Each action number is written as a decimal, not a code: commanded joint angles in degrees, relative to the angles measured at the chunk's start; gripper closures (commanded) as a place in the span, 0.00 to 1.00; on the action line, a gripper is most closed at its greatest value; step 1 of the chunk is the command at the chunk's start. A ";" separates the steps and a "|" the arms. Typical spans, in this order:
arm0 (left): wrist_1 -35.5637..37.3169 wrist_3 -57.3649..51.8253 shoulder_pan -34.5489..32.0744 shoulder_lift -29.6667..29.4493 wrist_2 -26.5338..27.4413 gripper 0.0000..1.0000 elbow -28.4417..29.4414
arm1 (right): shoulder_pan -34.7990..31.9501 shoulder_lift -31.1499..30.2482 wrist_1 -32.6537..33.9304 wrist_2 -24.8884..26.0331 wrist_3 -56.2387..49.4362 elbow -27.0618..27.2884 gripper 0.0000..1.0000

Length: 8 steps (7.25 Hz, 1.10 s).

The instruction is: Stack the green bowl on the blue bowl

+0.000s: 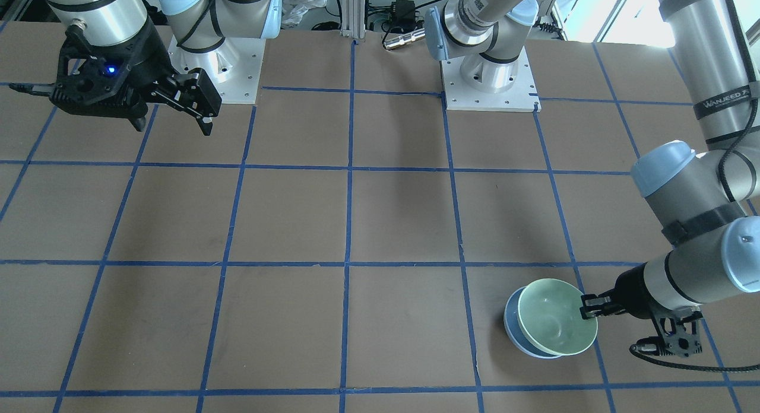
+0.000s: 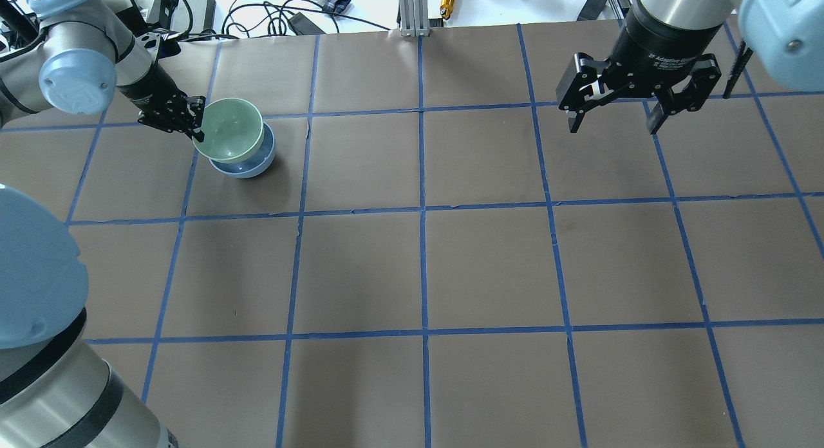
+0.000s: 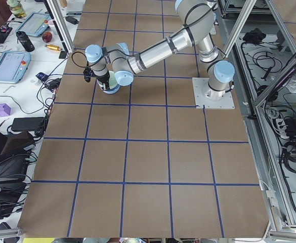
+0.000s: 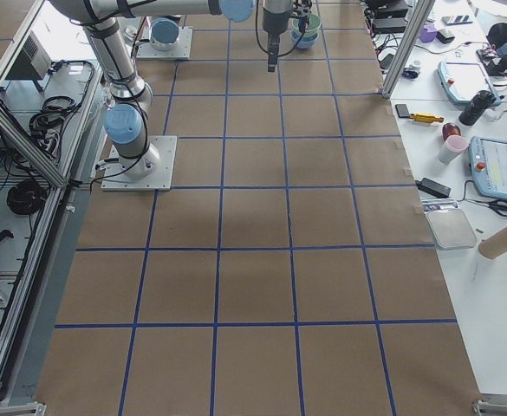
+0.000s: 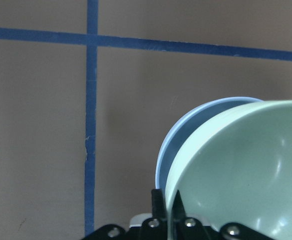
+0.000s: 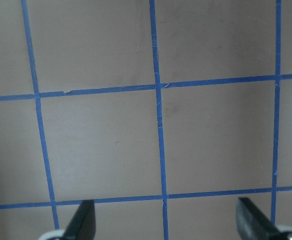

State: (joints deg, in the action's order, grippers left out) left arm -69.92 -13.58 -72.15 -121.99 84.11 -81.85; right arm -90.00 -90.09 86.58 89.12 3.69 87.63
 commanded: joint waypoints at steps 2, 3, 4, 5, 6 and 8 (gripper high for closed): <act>0.76 0.31 -1.66 2.35 0.26 0.12 0.55 | 0.00 0.00 -0.01 0.00 0.00 0.00 0.00; -0.81 0.66 -4.11 4.54 0.53 0.12 0.73 | 0.00 0.00 -0.01 0.00 0.00 0.00 0.00; -4.13 1.62 -6.05 7.09 0.70 0.12 0.90 | 0.00 0.00 -0.01 0.00 0.00 0.00 0.00; -9.21 2.23 -7.29 10.51 0.71 0.12 1.34 | 0.00 0.00 0.08 0.00 0.00 0.00 0.00; -12.57 4.59 -9.13 14.20 1.75 0.11 1.43 | 0.00 0.00 -0.01 0.00 0.00 0.00 0.00; -17.40 12.14 -16.58 21.58 8.95 0.07 1.00 | 0.00 0.00 -0.01 0.00 0.00 0.00 0.00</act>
State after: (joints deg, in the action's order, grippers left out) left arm -83.43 -5.90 -84.23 -105.42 89.50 -80.64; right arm -90.00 -90.09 86.58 89.12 3.69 87.63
